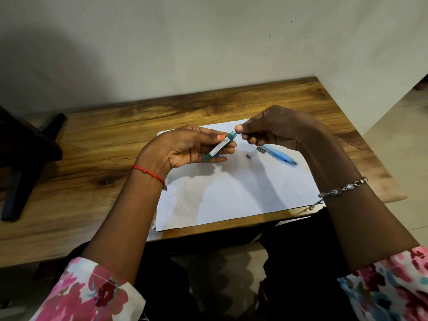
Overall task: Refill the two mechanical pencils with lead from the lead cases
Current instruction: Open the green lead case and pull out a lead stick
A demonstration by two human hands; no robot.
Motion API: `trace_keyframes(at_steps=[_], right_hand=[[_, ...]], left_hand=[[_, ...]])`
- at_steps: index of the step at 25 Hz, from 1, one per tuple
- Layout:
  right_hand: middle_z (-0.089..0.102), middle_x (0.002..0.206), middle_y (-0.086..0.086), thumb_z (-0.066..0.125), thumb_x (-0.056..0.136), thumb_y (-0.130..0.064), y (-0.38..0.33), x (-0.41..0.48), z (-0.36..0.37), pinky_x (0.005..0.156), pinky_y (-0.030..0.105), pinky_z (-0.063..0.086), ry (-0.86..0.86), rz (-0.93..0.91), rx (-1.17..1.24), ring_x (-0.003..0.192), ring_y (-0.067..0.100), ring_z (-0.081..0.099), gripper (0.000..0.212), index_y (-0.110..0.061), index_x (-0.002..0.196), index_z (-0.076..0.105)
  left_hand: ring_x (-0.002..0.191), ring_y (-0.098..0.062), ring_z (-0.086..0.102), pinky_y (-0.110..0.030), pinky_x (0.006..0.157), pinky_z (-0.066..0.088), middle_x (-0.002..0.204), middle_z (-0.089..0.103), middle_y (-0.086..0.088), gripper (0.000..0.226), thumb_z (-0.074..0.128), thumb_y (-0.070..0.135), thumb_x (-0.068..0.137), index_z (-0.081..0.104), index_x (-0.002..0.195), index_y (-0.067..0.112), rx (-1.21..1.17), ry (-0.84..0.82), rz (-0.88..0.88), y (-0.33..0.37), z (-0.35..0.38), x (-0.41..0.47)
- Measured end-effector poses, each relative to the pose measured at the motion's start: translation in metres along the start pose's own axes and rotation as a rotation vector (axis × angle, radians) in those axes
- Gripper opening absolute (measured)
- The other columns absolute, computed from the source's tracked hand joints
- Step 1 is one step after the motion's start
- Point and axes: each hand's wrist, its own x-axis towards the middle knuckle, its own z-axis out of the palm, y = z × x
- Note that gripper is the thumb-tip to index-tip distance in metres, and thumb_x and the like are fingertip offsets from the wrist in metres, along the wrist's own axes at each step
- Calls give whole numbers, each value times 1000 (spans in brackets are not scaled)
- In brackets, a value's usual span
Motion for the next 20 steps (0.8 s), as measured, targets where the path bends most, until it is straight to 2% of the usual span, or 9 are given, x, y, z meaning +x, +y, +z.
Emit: trace_keyframes(at_steps=[5, 10, 14, 20], right_hand=[[62, 49, -2, 72, 77, -17, 0, 0, -3, 40, 13, 39, 48, -77, -64, 40, 6, 48, 14, -5, 70, 69], [59, 47, -4, 68, 81, -17, -2, -1, -4, 38, 15, 32, 93, -228, -139, 38, 6, 43, 23, 7, 82, 67], [56, 57, 3, 69, 81, -19, -5, -2, -4, 41, 13, 33, 139, -317, -155, 41, 7, 41, 17, -10, 68, 64], [57, 52, -2, 72, 77, -19, -6, -1, -3, 42, 13, 34, 168, -360, -184, 47, 10, 42, 10, -14, 68, 69]], left_hand=[[82, -16, 72, -28, 70, 59, 91, 75, -8, 22, 51, 5, 88, 63, 105, -2, -28, 3, 11, -1, -1, 3], [84, -17, 72, -28, 73, 59, 93, 74, -9, 23, 51, 5, 87, 63, 106, -1, -47, 8, 18, -2, -1, 5], [83, -17, 72, -29, 77, 58, 91, 74, -8, 21, 50, 4, 88, 64, 103, 2, -52, 15, 35, -3, -3, 6], [84, -16, 72, -30, 79, 57, 88, 75, -6, 19, 49, 4, 89, 66, 98, 6, -42, 3, 42, -3, -3, 7]])
